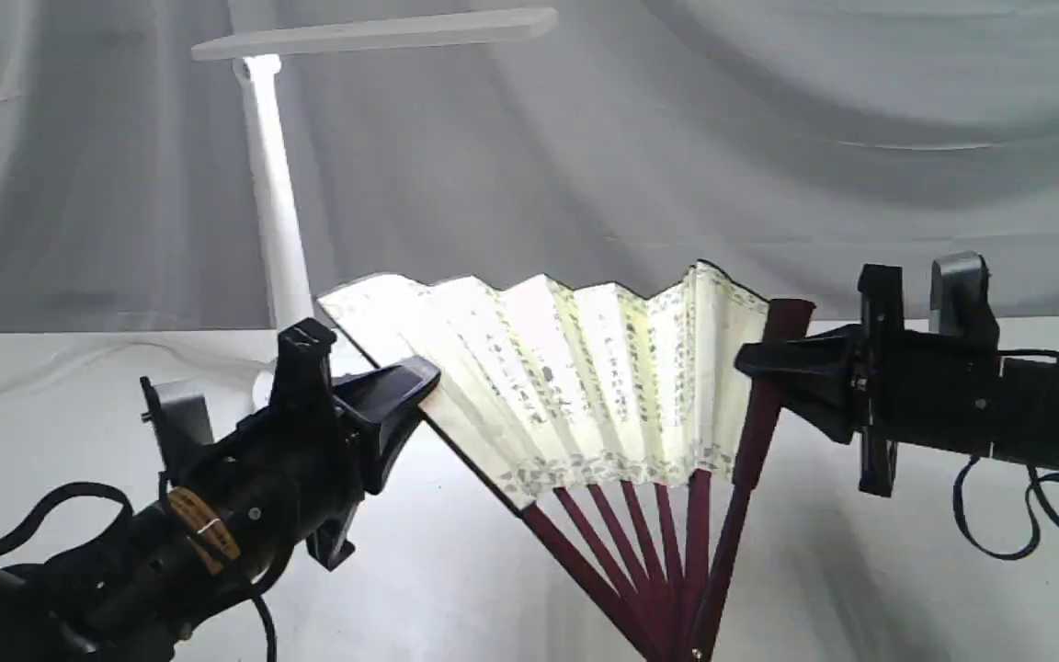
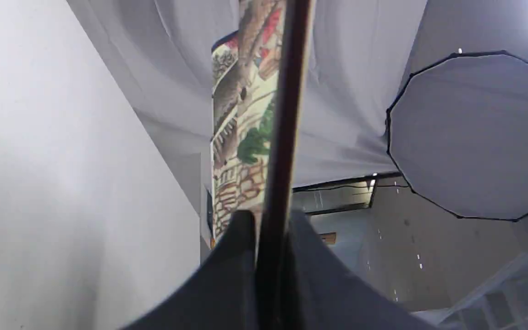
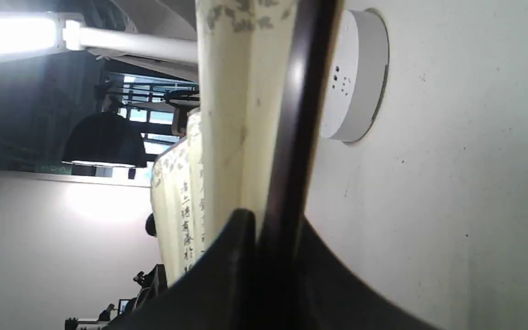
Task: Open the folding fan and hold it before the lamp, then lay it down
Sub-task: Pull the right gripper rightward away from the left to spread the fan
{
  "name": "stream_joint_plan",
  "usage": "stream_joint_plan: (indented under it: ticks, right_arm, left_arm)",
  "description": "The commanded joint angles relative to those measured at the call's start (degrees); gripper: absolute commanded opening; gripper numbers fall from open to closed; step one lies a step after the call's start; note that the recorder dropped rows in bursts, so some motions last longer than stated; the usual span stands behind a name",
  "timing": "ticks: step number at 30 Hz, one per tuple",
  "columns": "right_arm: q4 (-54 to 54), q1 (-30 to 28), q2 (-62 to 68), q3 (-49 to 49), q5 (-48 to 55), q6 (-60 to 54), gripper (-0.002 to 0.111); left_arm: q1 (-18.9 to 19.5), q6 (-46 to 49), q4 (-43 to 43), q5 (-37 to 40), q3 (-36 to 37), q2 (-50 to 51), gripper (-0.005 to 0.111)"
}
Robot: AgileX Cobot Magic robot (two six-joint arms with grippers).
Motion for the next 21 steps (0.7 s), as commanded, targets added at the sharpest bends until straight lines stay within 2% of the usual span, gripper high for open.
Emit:
stream_joint_plan:
  ticks: [1, 4, 7, 12, 14, 18, 21]
  right_arm:
    - [-1.6, -1.5, -0.2, 0.2, 0.1, -2.8, 0.000]
    - [-1.6, -2.8, -0.2, 0.2, 0.1, -2.6, 0.000]
    - [-1.6, -3.9, -0.2, 0.2, 0.1, -2.5, 0.000]
    - [-1.6, -5.7, -0.2, 0.2, 0.1, -2.3, 0.000]
    - [-1.6, -6.5, -0.2, 0.2, 0.1, -2.3, 0.000]
    - [-1.8, -9.0, -0.2, 0.2, 0.1, -2.2, 0.000]
    - [-2.8, -10.9, -0.2, 0.2, 0.1, -1.6, 0.000]
  left_arm:
    - [0.3, -1.4, -5.6, -3.5, -0.2, -1.1, 0.000]
    - [-1.2, 0.3, -9.4, -3.5, -0.2, -1.1, 0.000]
    - [-4.3, 3.7, -15.9, -3.5, -0.2, -1.1, 0.000]
    - [-11.8, 9.0, -33.9, -3.5, -0.2, -1.1, 0.000]
    - [-13.5, 10.7, -39.4, -3.5, -0.2, -1.1, 0.000]
    - [-15.8, 13.5, -43.2, -3.5, -0.2, -1.1, 0.000]
    - [-16.0, 13.5, -43.9, -3.5, -0.2, -1.1, 0.000]
